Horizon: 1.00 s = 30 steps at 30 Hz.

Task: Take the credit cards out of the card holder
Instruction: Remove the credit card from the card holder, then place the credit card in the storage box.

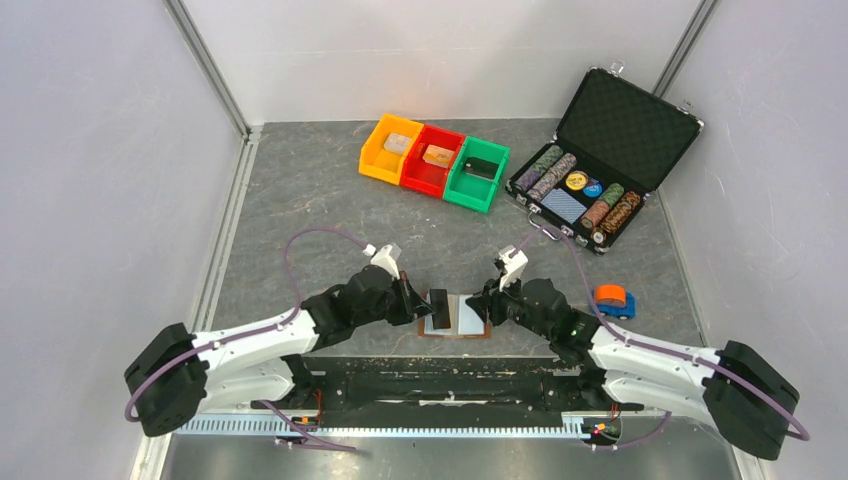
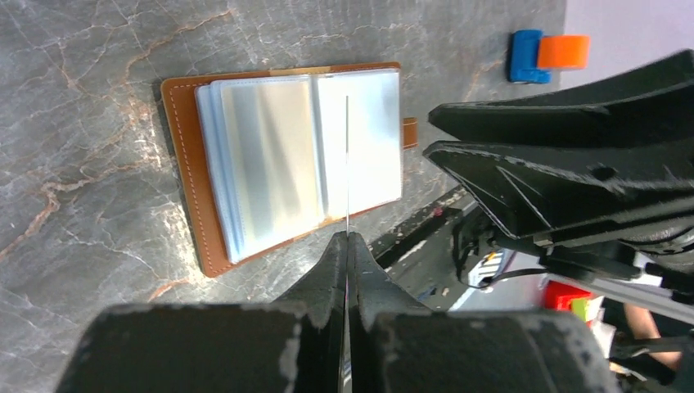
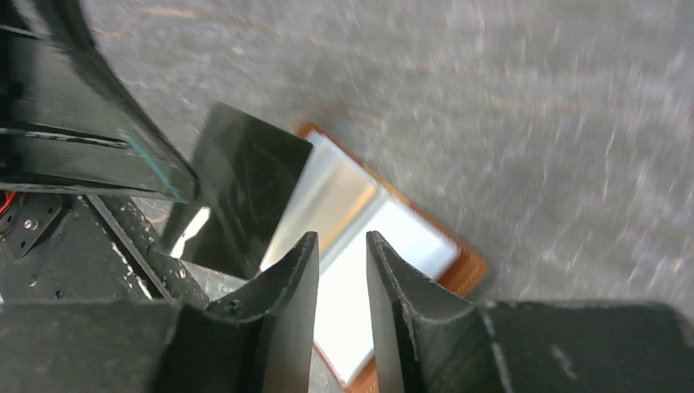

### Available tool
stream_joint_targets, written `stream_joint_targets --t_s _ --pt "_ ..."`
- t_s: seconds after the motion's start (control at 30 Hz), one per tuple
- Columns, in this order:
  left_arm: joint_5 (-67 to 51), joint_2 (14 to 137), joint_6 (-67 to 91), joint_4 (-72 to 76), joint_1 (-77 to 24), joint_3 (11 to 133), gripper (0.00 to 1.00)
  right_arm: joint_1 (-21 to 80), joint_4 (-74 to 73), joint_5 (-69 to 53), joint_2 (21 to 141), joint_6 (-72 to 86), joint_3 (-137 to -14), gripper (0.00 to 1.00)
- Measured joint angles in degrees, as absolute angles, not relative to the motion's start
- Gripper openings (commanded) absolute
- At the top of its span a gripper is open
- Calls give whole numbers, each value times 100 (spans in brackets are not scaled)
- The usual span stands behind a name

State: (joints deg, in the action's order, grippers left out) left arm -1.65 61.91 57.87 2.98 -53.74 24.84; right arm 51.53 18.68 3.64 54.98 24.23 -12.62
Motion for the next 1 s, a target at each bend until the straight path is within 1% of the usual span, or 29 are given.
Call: stream_joint_targets --t_s 0.07,0.2,0.27,0.37,0.47,0.67,0.83,1.0 --pt "-126 6016 5940 226 -5374 2484 2 5186 2084 279 5306 1929 -1315 40" --pt "-10 5767 6316 121 -5369 2495 2 5395 2902 309 4711 919 -1122 40" --pt "-5 5699 6497 -16 -5369 2563 2 5485 3439 331 4410 246 -884 42" --pt "-5 5671 6733 -276 -5369 2786 2 5623 4025 298 4204 -770 -554 44" --pt "-1 5664 6910 -473 -5369 3068 2 5677 4281 99 4125 -1741 -322 45" --pt "198 5551 7516 -786 -5369 3391 2 5752 4440 -458 3975 -3326 -89 45" --pt "318 5511 8071 -974 -5369 3382 2 5905 4445 -587 4056 -4027 -89 46" --pt "357 5500 8464 -961 -5369 3308 2 6156 4327 -523 4386 -4458 -102 46"
